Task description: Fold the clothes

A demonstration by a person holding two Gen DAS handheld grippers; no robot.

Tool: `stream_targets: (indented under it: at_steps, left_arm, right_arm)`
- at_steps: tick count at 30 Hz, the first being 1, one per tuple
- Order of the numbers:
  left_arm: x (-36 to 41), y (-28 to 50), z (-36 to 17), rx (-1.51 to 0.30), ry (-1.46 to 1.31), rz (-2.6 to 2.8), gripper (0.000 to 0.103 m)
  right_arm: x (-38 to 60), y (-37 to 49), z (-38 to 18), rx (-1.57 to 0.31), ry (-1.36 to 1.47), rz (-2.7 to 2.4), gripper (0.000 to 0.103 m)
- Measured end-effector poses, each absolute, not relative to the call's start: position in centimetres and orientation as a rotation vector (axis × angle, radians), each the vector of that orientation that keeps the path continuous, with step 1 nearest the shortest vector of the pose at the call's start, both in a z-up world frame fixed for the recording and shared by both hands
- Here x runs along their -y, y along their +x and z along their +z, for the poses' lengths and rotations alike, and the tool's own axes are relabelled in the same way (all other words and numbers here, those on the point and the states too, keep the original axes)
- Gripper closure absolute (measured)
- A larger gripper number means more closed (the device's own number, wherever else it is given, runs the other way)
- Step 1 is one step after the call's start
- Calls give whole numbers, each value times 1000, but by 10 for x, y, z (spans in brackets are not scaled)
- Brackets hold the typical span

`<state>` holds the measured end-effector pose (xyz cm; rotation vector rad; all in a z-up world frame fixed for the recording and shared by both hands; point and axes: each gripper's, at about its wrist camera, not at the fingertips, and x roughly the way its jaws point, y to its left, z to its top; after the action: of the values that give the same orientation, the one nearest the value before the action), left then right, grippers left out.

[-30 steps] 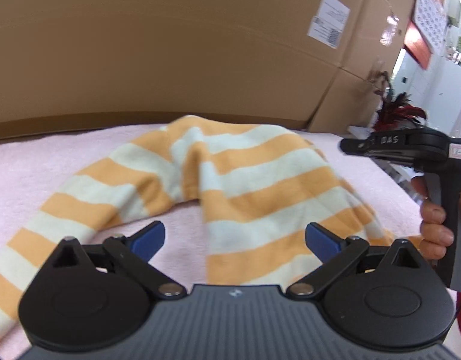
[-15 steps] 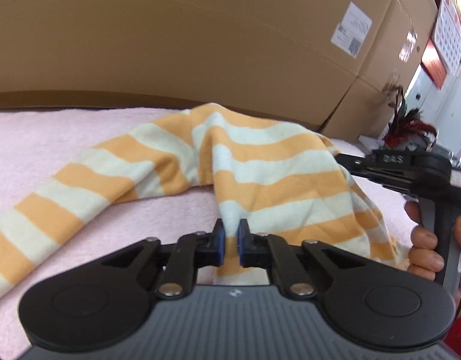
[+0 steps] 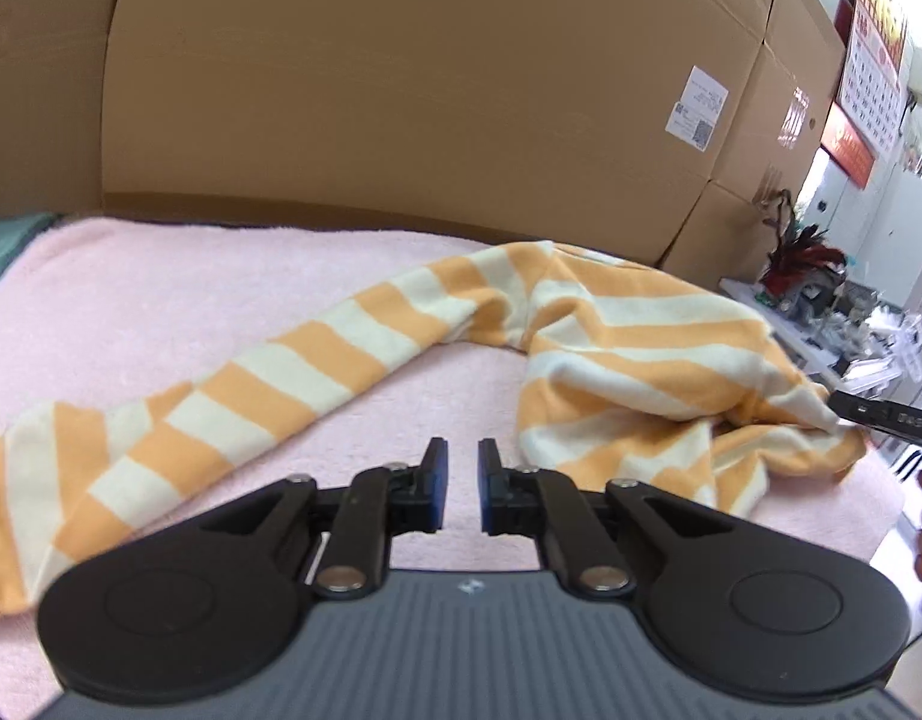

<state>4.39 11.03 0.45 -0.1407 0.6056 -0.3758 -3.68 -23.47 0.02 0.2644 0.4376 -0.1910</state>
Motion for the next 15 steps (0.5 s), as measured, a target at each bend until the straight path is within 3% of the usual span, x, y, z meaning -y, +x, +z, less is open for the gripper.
stream_targets:
  at_steps: [2,3,4,5,7,9,10,12,13,15]
  left_arm:
    - [-104,50,3,-605,-133,-386,51]
    - [-96,58,3,-599,-134,-409,42]
    - [-89,66,3,-591,-134,-434,24]
    - [-80,74,2,-586,-129,-446,11]
    - [-61,92,-2,-598,-112,-456,8]
    - [-42,108,-7,-642,-89,-465,29]
    - [-35,111,-10,-661,-81,-471,54]
    - [-24,113,-13,-694,-71,-501,81]
    - [-26,107,-13,-695,-89,-521,99]
    - [-34,90,-12,-676,-121,-541,98]
  right_arm:
    - [242,-39,-2,-469,287,-213,96]
    - [246,-41,-1,-454,316,-228,93]
    - [250,-42,1,-439,345,-242,90]
    - [253,-41,3,-428,379,-243,81]
    - [258,-38,6,-395,445,-240,59]
    - [262,-25,4,-398,499,-261,38]
    - [264,-15,2,-416,517,-254,37]
    - [266,2,-6,-473,552,-257,37]
    - [266,10,-11,-506,570,-264,37]
    - [265,19,-20,-544,621,-249,50]
